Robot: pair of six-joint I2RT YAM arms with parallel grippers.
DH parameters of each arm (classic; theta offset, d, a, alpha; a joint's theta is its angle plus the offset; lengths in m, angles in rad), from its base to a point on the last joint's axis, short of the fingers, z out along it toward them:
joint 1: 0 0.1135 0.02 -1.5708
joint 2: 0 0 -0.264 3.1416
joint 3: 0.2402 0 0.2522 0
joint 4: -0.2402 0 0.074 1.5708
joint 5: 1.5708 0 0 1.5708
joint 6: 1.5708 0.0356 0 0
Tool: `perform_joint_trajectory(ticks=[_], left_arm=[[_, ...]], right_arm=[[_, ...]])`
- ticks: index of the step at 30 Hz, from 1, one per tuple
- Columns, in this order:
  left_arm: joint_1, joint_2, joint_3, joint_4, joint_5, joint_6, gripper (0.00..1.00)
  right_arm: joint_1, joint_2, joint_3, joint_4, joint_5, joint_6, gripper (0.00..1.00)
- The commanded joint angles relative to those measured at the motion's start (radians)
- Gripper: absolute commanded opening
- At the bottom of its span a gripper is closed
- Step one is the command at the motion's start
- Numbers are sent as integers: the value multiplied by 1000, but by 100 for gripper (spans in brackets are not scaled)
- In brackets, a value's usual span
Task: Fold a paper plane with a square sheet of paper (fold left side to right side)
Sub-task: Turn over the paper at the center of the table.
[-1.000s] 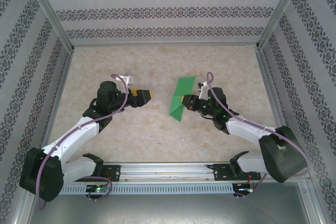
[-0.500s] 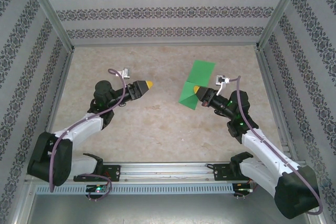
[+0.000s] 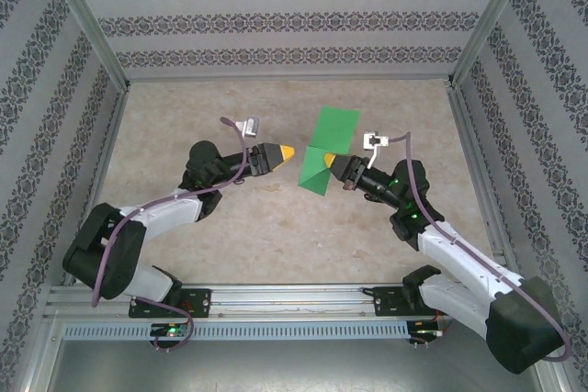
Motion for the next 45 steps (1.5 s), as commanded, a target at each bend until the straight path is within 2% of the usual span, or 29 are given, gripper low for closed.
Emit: perform_joint_trajectory(ticks=[1,6,11,15,23,28,31,34,38,40,42,45], left_arm=[[-29,36,36,84,14,-9,85],[-48,79,47,103,16,-19,82],[-54,101,50,166,26,-51,66],[-53,106,51,168,33,-56,52],[-51,111,49,141,27,-47,18],[-42,82,49,40,27,7,8],[-32,38,52,-95,24,85,4],[-25,-17,67,-297,6,195,0],[-23,-89,133,-693,-51,385,0],[-25,-128,189,-951,-125,526,0],[-29,-163,257,-1217,-254,673,0],[-38,-190,343,-1484,-425,806,0]], right_arm=[[22,24,49,91,9,-5,0],[40,51,61,117,15,-6,0],[45,72,53,118,33,-10,0],[45,75,41,117,45,-11,5],[44,57,18,88,69,-20,21],[26,6,7,20,82,-51,33],[2,-48,5,-101,100,-90,41],[-21,-123,10,-296,160,-169,48],[-49,-197,33,-569,291,-289,55],[-65,-214,53,-679,351,-335,59],[-78,-223,78,-783,423,-373,63],[-92,-231,94,-871,527,-392,69]])
